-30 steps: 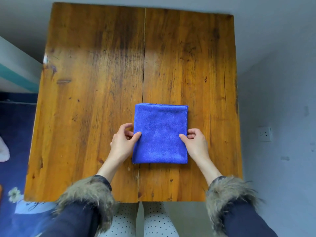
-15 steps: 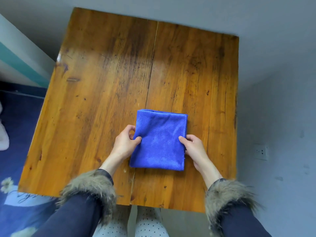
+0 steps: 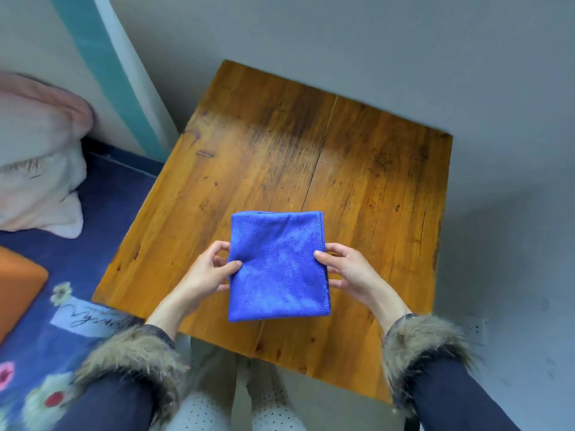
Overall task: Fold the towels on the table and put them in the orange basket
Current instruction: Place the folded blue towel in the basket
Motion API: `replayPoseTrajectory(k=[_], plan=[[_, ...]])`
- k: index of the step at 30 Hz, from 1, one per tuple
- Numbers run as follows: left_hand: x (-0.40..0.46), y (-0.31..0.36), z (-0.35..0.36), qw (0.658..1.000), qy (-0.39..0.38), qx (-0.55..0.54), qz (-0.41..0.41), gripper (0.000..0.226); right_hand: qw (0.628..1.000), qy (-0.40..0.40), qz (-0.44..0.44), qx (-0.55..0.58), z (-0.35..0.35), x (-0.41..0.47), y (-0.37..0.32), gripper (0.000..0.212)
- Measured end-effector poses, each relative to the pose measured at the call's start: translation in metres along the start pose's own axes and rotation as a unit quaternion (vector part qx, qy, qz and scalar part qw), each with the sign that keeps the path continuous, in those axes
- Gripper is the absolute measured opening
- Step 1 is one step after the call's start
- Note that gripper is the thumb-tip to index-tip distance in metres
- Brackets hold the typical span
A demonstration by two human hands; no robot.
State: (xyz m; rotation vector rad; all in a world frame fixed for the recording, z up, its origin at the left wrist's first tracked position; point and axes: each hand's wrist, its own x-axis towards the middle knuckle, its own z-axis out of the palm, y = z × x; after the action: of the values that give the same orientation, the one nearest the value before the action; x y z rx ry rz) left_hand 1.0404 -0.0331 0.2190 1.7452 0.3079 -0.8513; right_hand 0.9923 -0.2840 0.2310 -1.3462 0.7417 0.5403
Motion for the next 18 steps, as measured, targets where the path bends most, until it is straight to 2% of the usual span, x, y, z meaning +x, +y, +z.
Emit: replayPoseTrajectory(k=[5, 9, 18], plan=[[-0.047, 0.014, -0.065, 0.997, 0.055, -0.041, 0.041, 0.019, 0.997, -0.042, -0.044, -0.048, 0.071, -0.016, -0.044, 0.008], [-0.089, 0.010, -0.128, 0.988, 0.106, -0.082, 0.078, 0.014, 0.990, -0.085, -0.067, -0.088, 0.143, -0.031, -0.069, 0.011], [-0.197, -0.070, -0.285, 0.950, 0.232, -0.193, 0.085, 0.014, 0.956, -0.202, -0.095, -0.188, 0.354, -0.064, -0.068, 0.013]])
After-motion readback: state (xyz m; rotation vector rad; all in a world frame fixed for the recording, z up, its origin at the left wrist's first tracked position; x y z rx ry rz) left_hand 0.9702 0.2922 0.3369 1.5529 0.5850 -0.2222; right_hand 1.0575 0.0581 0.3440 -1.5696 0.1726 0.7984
